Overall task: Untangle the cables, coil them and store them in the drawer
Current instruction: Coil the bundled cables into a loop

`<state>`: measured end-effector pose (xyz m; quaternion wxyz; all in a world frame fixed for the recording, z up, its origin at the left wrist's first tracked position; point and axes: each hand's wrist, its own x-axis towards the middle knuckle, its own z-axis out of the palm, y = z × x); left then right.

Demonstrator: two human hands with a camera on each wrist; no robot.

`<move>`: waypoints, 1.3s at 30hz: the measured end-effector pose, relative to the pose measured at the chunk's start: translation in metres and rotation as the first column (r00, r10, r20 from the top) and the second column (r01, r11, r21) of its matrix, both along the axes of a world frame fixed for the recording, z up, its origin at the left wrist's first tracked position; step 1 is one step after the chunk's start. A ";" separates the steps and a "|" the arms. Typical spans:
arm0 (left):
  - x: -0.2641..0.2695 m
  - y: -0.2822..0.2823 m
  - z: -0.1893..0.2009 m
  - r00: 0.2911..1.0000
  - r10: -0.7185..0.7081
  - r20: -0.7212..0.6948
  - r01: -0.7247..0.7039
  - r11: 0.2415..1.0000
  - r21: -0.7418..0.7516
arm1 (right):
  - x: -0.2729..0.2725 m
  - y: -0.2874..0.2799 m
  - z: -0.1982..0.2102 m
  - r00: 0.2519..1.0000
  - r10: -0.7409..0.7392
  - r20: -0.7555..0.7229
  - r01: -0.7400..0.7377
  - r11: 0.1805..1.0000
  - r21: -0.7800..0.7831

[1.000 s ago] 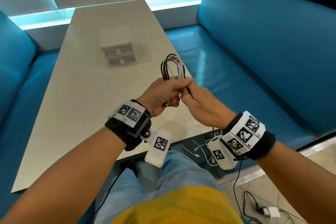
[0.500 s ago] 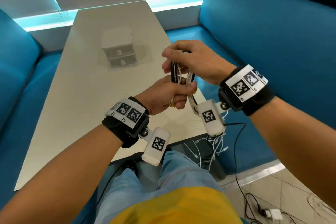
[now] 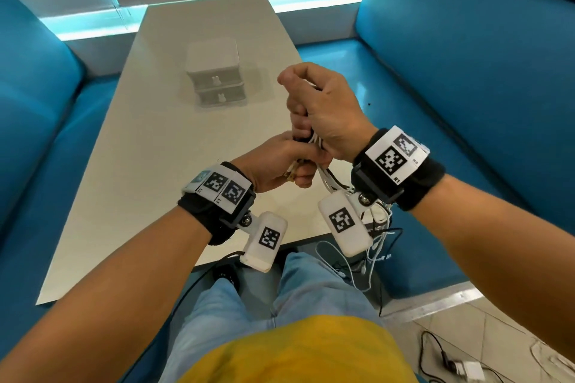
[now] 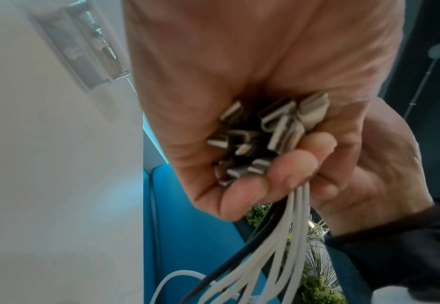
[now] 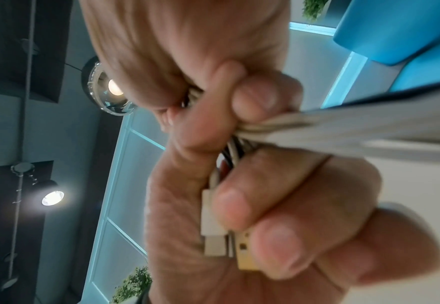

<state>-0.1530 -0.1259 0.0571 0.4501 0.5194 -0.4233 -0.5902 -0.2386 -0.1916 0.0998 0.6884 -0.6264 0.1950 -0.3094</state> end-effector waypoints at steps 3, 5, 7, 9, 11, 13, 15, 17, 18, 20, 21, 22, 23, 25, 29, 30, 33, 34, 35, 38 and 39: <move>0.003 -0.001 -0.001 0.990 -0.005 0.141 0.009 1.000 -0.030 | 0.001 -0.001 -0.003 0.998 -0.063 0.018 0.063 0.997 0.038; 0.004 0.000 0.003 0.975 -0.031 0.219 0.040 0.998 -0.038 | 0.000 -0.001 -0.004 0.997 -0.079 0.019 0.078 0.996 0.048; 0.006 -0.001 0.006 0.960 -0.063 0.272 0.074 0.997 -0.033 | -0.001 -0.002 -0.006 0.997 -0.074 0.017 0.073 0.995 0.061; 0.005 -0.003 0.010 0.941 -0.075 0.330 0.089 0.996 -0.028 | 0.000 -0.002 -0.007 0.998 -0.055 0.021 0.053 0.996 0.078; 0.004 -0.006 0.011 0.940 -0.062 0.336 0.078 0.996 -0.033 | 0.001 -0.001 -0.008 0.998 -0.040 0.039 0.036 0.995 0.096; 0.002 -0.009 0.009 0.968 -0.018 0.251 0.028 0.999 -0.036 | 0.001 -0.002 -0.006 0.997 -0.050 0.061 0.042 0.992 0.121; -0.005 -0.010 0.007 0.992 0.003 0.125 0.001 0.999 -0.033 | 0.002 -0.004 -0.004 0.994 -0.085 0.075 0.074 0.987 0.140; -0.014 -0.011 0.003 1.000 0.021 -0.003 -0.021 0.999 -0.031 | 0.000 -0.008 -0.002 0.990 -0.109 0.091 0.095 0.985 0.145; -0.018 -0.012 0.003 0.998 0.041 -0.043 -0.043 0.999 -0.029 | -0.001 -0.010 -0.001 0.989 -0.114 0.099 0.100 0.986 0.130; -0.021 -0.014 0.002 0.996 0.070 -0.051 -0.071 0.997 -0.016 | -0.002 -0.015 -0.001 0.988 -0.115 0.105 0.109 0.992 0.061; -0.022 -0.016 0.003 0.997 0.066 -0.027 -0.066 0.998 -0.007 | -0.003 -0.017 -0.001 0.988 -0.118 0.099 0.116 0.993 0.025; -0.023 -0.016 0.003 0.999 0.053 0.005 -0.053 0.999 -0.002 | -0.004 -0.018 -0.002 0.989 -0.123 0.086 0.124 0.992 -0.005; -0.022 -0.016 0.003 0.999 0.043 0.029 -0.043 0.999 -0.003 | -0.005 -0.019 -0.002 0.990 -0.128 0.062 0.130 0.991 -0.035; -0.020 -0.015 0.004 0.997 0.045 0.064 -0.044 0.999 -0.013 | -0.009 -0.021 0.000 0.989 -0.144 -0.021 0.141 0.984 -0.105; -0.005 -0.014 0.008 0.972 0.235 -0.028 -0.235 0.972 -0.006 | -0.010 -0.027 -0.011 0.976 -0.088 -0.200 0.056 0.986 -0.156; 0.002 -0.014 0.011 0.950 0.297 -0.091 -0.299 0.954 -0.012 | -0.012 -0.026 -0.015 0.971 -0.021 -0.237 -0.012 0.990 -0.138; 0.024 -0.013 0.022 0.885 0.404 -0.232 -0.424 0.905 -0.041 | -0.019 -0.011 -0.035 0.911 0.224 -0.345 -0.275 0.955 -0.107; 0.028 -0.011 0.025 0.870 0.426 -0.247 -0.449 0.892 -0.042 | -0.021 -0.003 -0.043 0.866 0.256 -0.430 -0.358 0.918 -0.173; 0.031 -0.011 0.026 0.863 0.445 -0.240 -0.466 0.884 -0.039 | -0.021 0.003 -0.052 0.822 0.236 -0.519 -0.411 0.876 -0.251; 0.037 -0.011 0.022 0.841 0.521 -0.146 -0.527 0.850 -0.002 | -0.017 0.008 -0.071 0.759 0.102 -0.644 -0.429 0.822 -0.375; 0.043 -0.010 0.020 0.819 0.562 -0.118 -0.563 0.826 0.020 | -0.017 0.006 -0.073 0.744 0.079 -0.663 -0.427 0.820 -0.381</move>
